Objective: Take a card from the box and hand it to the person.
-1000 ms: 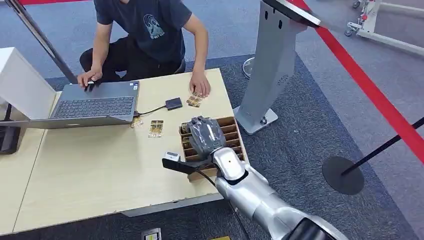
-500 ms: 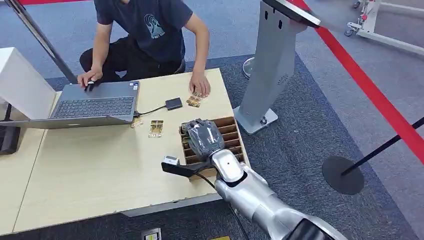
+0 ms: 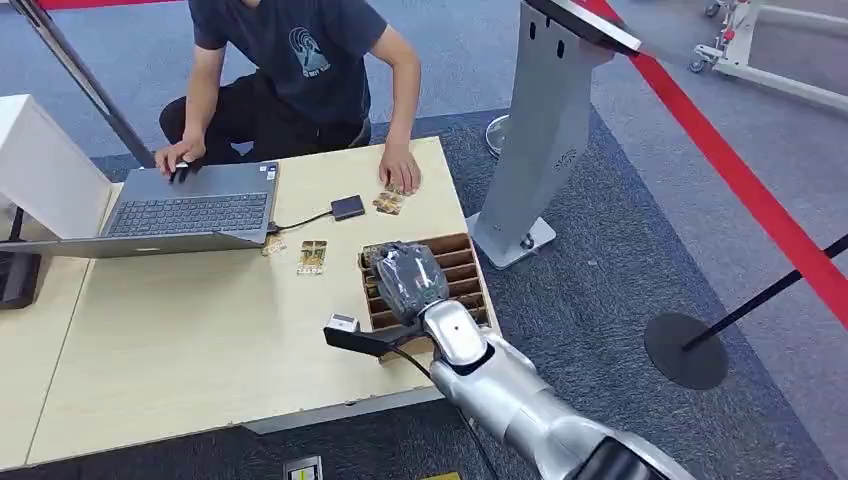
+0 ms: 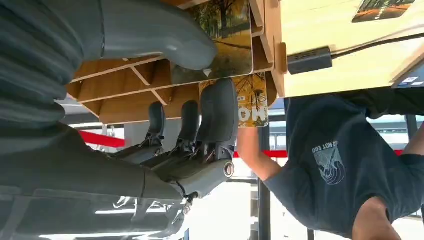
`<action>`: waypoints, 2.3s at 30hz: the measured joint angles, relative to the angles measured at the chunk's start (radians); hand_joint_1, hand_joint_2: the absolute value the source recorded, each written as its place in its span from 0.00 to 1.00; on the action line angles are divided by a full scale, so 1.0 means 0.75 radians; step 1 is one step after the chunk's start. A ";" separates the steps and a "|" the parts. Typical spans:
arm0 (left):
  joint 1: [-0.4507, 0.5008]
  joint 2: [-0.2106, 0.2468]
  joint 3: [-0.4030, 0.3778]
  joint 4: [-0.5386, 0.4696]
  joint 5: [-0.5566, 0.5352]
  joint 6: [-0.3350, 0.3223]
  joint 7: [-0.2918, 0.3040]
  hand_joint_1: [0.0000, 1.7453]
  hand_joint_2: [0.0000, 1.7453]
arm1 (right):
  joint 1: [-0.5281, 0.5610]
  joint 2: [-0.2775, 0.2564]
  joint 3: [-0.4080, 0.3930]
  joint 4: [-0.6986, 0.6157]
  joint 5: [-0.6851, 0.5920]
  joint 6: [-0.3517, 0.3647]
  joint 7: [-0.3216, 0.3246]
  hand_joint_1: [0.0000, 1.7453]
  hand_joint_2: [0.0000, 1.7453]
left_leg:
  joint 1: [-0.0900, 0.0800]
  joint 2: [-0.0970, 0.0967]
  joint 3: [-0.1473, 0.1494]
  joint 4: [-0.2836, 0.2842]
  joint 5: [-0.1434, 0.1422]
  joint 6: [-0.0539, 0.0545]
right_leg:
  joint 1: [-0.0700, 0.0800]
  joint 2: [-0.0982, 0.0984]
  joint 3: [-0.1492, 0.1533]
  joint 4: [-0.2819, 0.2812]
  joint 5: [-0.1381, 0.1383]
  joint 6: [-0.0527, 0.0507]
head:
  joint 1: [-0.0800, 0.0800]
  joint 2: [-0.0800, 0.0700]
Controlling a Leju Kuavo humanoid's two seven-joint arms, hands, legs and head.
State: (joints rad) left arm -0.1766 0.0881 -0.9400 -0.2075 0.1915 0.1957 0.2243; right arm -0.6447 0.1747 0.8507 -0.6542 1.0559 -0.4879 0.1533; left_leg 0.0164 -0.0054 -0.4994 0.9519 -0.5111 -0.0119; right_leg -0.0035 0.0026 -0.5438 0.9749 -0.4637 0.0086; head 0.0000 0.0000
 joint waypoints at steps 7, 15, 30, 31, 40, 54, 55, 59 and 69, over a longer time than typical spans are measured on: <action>0.002 -0.001 0.000 0.000 0.001 0.004 0.000 0.00 0.00 | -0.002 -0.002 -0.001 0.013 -0.002 0.000 0.003 0.48 1.00 | 0.000 0.000 0.000 0.000 0.000 0.000 | 0.000 0.000 0.000 0.000 0.000 0.000 | 0.000 0.000; 0.003 -0.001 0.000 0.000 0.002 0.006 0.000 0.00 0.00 | -0.001 -0.006 -0.002 0.020 -0.008 -0.001 0.003 0.45 1.00 | 0.000 0.000 0.000 0.000 0.000 0.000 | 0.000 0.000 0.000 0.000 0.000 0.000 | 0.000 0.000; 0.004 -0.001 0.000 0.000 0.000 0.008 0.000 0.00 0.00 | -0.001 -0.009 -0.010 0.021 -0.020 0.003 0.003 0.55 1.00 | 0.000 0.000 0.000 0.000 0.000 0.000 | 0.000 0.000 0.000 0.000 0.000 0.000 | 0.000 0.000; 0.004 -0.001 0.000 0.000 0.000 0.008 0.000 0.00 0.00 | -0.001 -0.009 -0.010 0.021 -0.020 0.003 0.003 0.55 1.00 | 0.000 0.000 0.000 0.000 0.000 0.000 | 0.000 0.000 0.000 0.000 0.000 0.000 | 0.000 0.000; 0.005 -0.001 0.000 0.000 -0.001 0.007 -0.019 0.00 0.00 | -0.001 -0.009 -0.011 0.021 -0.014 0.008 0.002 0.57 1.00 | 0.000 0.000 0.001 0.000 0.000 0.000 | 0.000 0.000 0.001 0.000 0.000 0.000 | 0.001 0.000; 0.006 -0.001 0.000 0.000 0.006 -0.014 -0.047 0.00 1.00 | 0.000 -0.011 -0.015 0.021 -0.024 0.011 -0.009 0.82 1.00 | 0.000 0.000 0.002 0.000 0.000 0.000 | 0.000 0.000 0.002 0.000 0.000 0.000 | 0.000 0.000; 0.006 -0.001 0.000 0.000 0.010 -0.027 -0.046 0.00 1.00 | 0.000 -0.011 -0.017 0.021 -0.024 0.011 -0.009 0.82 1.00 | 0.000 0.000 0.002 0.000 0.000 0.000 | 0.000 0.000 0.002 0.000 0.000 0.000 | 0.000 0.000; 0.007 -0.001 0.000 0.000 0.016 -0.042 -0.046 0.00 1.00 | 0.000 -0.011 -0.020 0.021 -0.028 0.011 -0.014 0.82 1.00 | 0.000 0.000 0.003 0.000 0.000 0.000 | 0.000 0.000 0.003 0.000 0.000 0.000 | 0.000 0.000; 0.006 -0.001 0.000 0.000 0.011 -0.020 -0.047 0.00 1.00 | -0.001 -0.011 -0.023 0.021 -0.040 0.008 -0.025 0.82 1.00 | 0.000 0.000 0.005 0.000 0.000 0.000 | 0.000 0.000 0.004 0.000 0.000 0.000 | 0.001 0.000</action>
State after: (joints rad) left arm -0.1722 0.0874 -0.9400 -0.2075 0.1999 0.1804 0.1888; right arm -0.6454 0.1667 0.8335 -0.6386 1.0262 -0.4818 0.1347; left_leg 0.0163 -0.0053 -0.4956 0.9520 -0.5110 -0.0119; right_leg -0.0035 0.0026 -0.5406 0.9750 -0.4635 0.0085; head 0.0004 0.0000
